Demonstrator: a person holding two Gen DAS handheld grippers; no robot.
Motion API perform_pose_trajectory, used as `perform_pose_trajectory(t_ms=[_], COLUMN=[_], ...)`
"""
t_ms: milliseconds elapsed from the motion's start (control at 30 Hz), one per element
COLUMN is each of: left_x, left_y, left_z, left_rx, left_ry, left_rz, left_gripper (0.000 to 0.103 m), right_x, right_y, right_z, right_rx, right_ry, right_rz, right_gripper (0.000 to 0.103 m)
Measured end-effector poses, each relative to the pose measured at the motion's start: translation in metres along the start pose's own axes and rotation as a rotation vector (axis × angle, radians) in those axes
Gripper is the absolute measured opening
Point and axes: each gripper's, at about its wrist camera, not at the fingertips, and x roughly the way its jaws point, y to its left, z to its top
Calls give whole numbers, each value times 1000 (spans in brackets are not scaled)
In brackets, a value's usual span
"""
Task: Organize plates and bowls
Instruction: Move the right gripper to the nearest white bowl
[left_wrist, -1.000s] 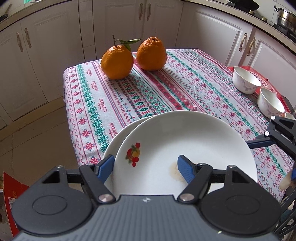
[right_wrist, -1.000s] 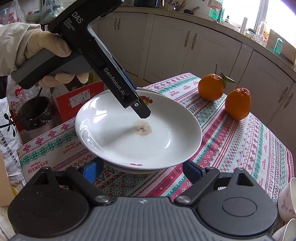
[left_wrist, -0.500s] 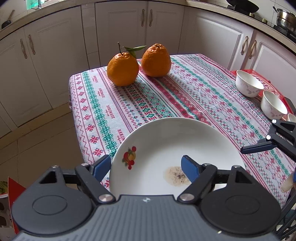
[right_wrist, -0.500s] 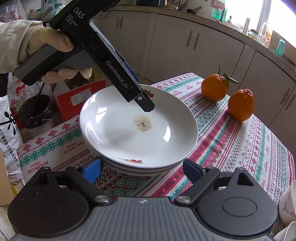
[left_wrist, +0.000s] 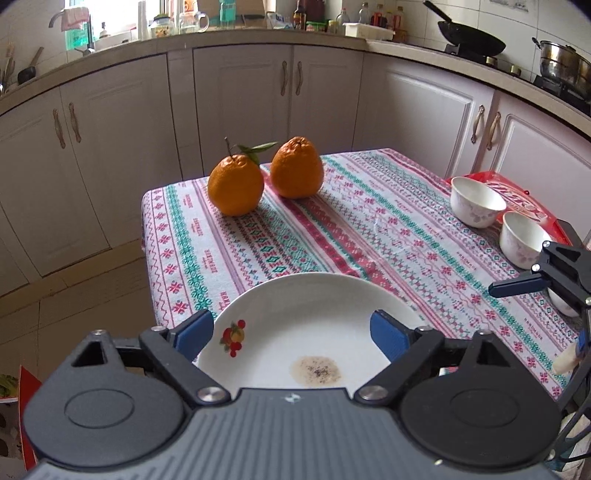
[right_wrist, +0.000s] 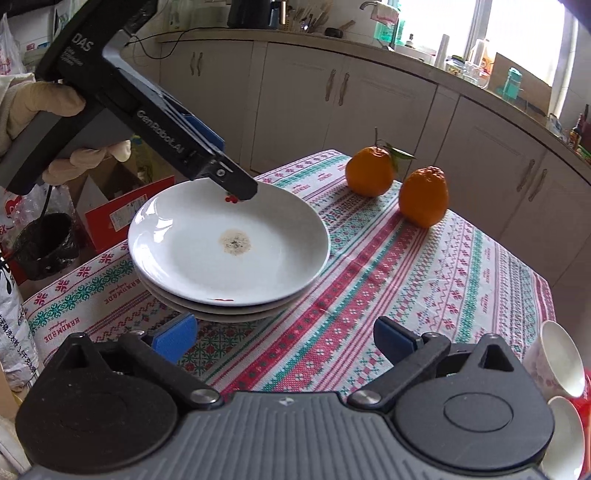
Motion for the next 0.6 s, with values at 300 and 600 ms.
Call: perform_pose_trajectory(t_ms=[300,600], left_x=[-21,-8], left_y=[-75,-154], left_z=[-17,-33], left_rx=[78,82], left_ry=[-97,-88], left_rz=[-9,-107], left_gripper=[102,102], right_x=[-47,-97], right_y=[-30,-75], right_z=[-33,-83], right_rx=[92,211], right_ry=[-67,-99], right_rz=[-92,-194], right_gripper=[103,103])
